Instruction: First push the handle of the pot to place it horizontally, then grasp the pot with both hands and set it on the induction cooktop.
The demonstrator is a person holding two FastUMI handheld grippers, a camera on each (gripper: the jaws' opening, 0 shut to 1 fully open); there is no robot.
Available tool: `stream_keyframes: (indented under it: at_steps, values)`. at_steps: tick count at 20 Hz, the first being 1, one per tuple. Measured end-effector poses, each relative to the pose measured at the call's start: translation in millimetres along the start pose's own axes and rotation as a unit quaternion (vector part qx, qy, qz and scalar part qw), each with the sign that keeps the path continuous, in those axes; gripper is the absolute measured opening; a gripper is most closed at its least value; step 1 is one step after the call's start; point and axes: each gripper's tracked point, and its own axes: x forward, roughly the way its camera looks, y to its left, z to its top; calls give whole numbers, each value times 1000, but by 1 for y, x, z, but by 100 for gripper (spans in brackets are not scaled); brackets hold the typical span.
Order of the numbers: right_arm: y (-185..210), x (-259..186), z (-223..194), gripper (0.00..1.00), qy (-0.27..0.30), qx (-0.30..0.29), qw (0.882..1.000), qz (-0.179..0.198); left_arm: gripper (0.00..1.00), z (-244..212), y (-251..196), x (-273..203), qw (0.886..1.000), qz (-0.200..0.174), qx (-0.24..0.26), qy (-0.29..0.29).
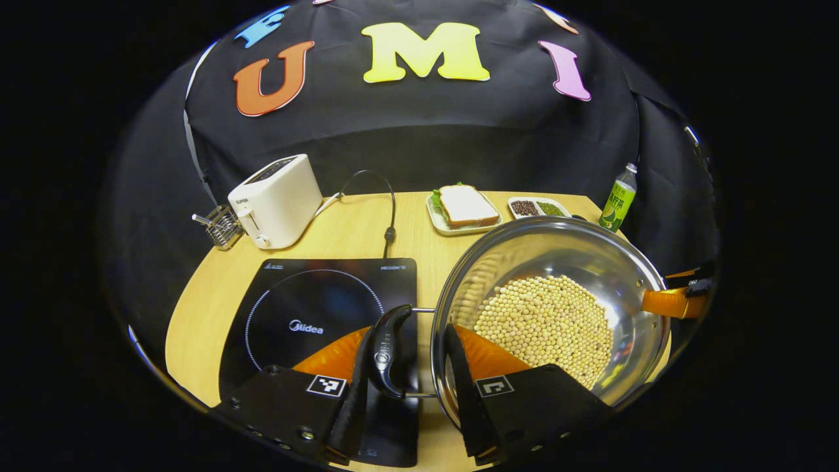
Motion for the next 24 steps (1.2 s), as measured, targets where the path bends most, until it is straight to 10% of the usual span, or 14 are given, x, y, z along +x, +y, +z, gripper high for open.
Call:
stream_keyframes:
  at_steps: [24]
  values:
    - [238,5,16,54,12,-3,1000,26,57,-2,235,-23,999,36,5,-9]
